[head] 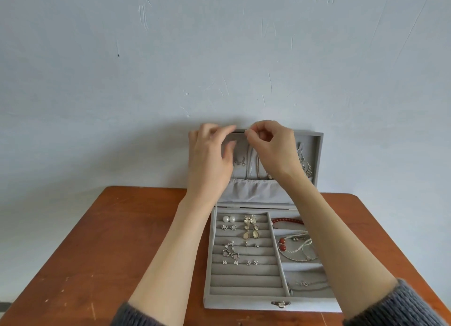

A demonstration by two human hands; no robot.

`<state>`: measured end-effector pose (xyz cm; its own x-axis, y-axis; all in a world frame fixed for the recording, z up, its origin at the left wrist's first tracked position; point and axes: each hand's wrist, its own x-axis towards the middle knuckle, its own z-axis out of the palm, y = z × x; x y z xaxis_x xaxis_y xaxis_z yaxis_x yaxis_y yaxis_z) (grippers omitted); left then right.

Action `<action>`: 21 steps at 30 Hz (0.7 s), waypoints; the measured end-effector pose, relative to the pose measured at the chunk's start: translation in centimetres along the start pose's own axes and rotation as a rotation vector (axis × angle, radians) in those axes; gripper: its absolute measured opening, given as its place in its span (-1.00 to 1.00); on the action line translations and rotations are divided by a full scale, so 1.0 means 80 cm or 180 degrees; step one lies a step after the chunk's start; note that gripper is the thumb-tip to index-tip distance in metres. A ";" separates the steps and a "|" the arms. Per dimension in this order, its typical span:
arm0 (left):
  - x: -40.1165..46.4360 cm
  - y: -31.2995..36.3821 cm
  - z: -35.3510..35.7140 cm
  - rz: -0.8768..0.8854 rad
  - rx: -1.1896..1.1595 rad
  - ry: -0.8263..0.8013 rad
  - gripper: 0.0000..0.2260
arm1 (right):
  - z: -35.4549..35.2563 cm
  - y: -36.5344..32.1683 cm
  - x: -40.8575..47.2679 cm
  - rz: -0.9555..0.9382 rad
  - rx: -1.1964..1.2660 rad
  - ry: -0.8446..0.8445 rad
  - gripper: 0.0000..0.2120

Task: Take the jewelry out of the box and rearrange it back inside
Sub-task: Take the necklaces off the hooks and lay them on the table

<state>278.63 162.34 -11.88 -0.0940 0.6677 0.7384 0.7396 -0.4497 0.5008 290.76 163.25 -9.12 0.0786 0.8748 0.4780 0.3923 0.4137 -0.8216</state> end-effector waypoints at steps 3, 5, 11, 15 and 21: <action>0.014 0.001 0.011 0.0052 0.0167 -0.0212 -0.82 | -0.007 -0.001 0.001 0.0011 0.0069 -0.0096 -0.88; 0.017 0.000 0.014 0.0077 0.0192 -0.0203 -0.87 | -0.010 -0.001 0.002 -0.0008 0.0046 -0.0142 -0.88; 0.031 0.003 0.011 0.0012 0.0245 -0.0111 -0.90 | -0.012 0.006 0.002 0.0038 -0.0051 -0.0185 -0.92; 0.040 0.007 0.003 -0.0052 -0.0037 -0.0099 -0.93 | -0.011 0.006 0.002 0.0331 0.0425 -0.0162 -0.89; 0.046 0.012 -0.029 -0.0952 -0.1453 -0.0652 -0.86 | -0.023 -0.003 0.000 0.0638 0.1081 -0.0660 -0.88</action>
<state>277.47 162.95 -7.63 -0.0902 0.8857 0.4553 0.3342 -0.4037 0.8516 292.38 162.69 -8.36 -0.0766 0.9639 0.2550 0.0619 0.2599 -0.9636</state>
